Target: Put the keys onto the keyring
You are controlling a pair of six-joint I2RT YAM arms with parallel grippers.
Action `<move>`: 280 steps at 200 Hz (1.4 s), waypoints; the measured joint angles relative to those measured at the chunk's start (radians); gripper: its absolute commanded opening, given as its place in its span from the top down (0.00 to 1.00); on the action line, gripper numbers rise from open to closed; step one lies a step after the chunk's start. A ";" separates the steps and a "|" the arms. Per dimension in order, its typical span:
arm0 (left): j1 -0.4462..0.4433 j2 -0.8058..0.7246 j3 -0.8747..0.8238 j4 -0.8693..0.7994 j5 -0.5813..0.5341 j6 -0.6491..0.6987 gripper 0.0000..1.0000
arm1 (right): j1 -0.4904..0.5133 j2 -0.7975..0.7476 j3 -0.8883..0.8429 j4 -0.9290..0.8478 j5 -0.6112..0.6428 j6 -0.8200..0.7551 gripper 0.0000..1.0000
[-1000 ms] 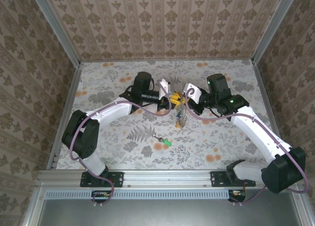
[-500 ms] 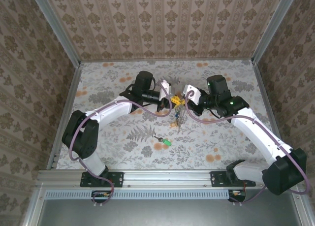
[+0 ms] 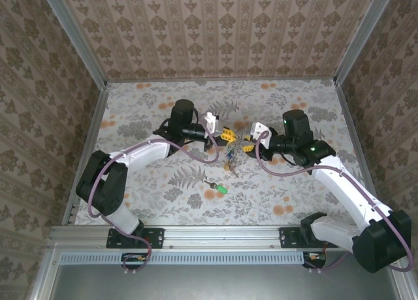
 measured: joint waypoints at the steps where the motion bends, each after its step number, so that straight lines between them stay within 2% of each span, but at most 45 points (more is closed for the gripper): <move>1: 0.000 0.000 -0.001 0.002 0.001 0.000 1.00 | 0.000 0.000 -0.002 0.002 0.000 0.000 0.67; 19: 0.000 -0.006 -0.015 0.040 0.012 0.000 1.00 | 0.000 -0.007 -0.039 0.058 -0.016 0.016 0.69; 53: 0.000 -0.006 -0.035 0.088 0.021 -0.005 1.00 | 0.000 -0.024 -0.089 0.180 -0.025 0.051 0.65; 78: 0.000 -0.006 -0.037 0.117 0.028 -0.015 1.00 | 0.000 -0.034 -0.116 0.265 -0.028 0.080 0.74; 101: 0.000 -0.006 -0.042 0.157 0.029 -0.037 1.00 | 0.000 -0.034 -0.128 0.319 -0.035 0.100 0.78; 180: -0.001 -0.004 -0.070 0.348 0.031 -0.166 1.00 | 0.000 -0.034 -0.150 0.434 -0.047 0.160 0.81; 217: -0.002 0.010 -0.070 0.393 0.032 -0.192 1.00 | -0.002 -0.034 -0.158 0.466 -0.052 0.191 1.00; 233: -0.002 0.014 -0.071 0.401 0.031 -0.199 1.00 | -0.003 -0.034 -0.161 0.469 -0.051 0.193 1.00; 241: -0.002 0.014 -0.072 0.401 0.030 -0.203 0.96 | -0.003 -0.034 -0.161 0.468 -0.051 0.192 1.00; 280: -0.003 0.014 -0.072 0.364 0.023 -0.206 0.87 | -0.003 -0.038 -0.161 0.436 -0.045 0.168 1.00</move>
